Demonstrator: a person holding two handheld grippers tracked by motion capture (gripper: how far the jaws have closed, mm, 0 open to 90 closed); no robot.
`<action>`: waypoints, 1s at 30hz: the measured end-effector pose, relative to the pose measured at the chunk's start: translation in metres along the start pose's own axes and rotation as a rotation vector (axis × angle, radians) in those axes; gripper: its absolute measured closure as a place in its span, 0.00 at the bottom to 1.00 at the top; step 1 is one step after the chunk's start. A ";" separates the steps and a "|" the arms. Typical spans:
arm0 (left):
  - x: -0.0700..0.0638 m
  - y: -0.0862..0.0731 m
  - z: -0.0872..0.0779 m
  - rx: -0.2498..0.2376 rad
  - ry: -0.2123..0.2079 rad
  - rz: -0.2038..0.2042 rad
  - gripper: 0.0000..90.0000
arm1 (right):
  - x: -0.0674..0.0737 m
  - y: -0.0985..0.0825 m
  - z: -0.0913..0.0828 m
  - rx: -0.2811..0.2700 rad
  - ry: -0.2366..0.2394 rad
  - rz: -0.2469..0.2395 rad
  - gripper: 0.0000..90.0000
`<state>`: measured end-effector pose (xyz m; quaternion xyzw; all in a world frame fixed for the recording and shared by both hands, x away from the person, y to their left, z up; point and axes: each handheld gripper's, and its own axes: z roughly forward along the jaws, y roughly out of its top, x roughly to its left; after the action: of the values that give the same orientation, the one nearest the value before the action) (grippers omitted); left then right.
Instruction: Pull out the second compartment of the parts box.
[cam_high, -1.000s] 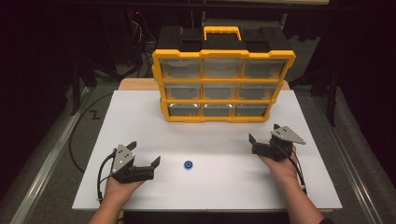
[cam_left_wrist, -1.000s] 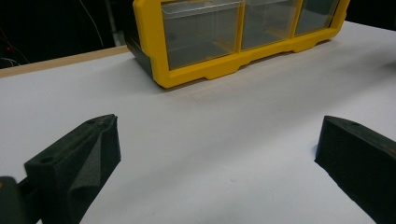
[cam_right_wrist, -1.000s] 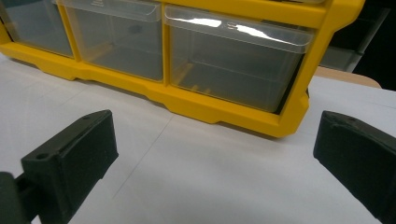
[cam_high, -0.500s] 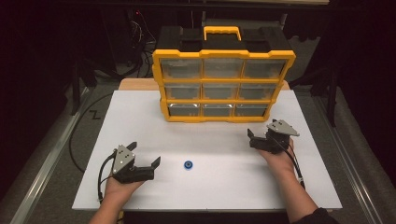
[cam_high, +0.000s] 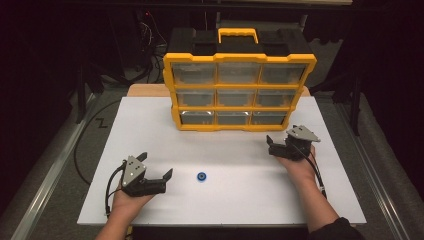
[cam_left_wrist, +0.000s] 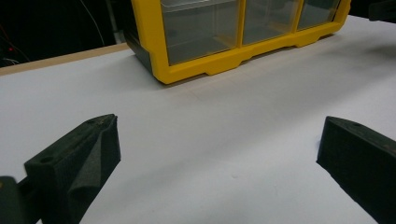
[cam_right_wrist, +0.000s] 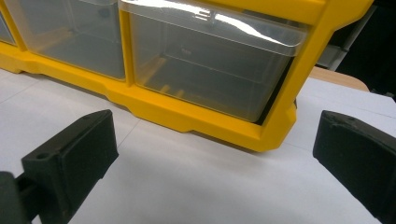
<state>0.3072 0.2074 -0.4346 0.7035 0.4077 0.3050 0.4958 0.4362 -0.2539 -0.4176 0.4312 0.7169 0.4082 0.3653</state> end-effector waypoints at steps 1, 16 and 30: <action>0.000 0.000 0.000 -0.007 0.005 0.003 0.00 | 0.000 0.000 -0.002 0.001 -0.005 -0.016 0.01; 0.000 0.000 -0.002 -0.023 0.005 0.015 0.00 | 0.001 -0.010 -0.016 0.041 -0.009 -0.147 0.01; -0.002 0.000 -0.002 -0.029 -0.001 0.041 0.00 | 0.008 -0.011 -0.017 0.044 -0.043 -0.277 0.01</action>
<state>0.3049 0.2067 -0.4336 0.7047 0.3883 0.3207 0.4998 0.4150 -0.2547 -0.4226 0.3447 0.7704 0.3286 0.4238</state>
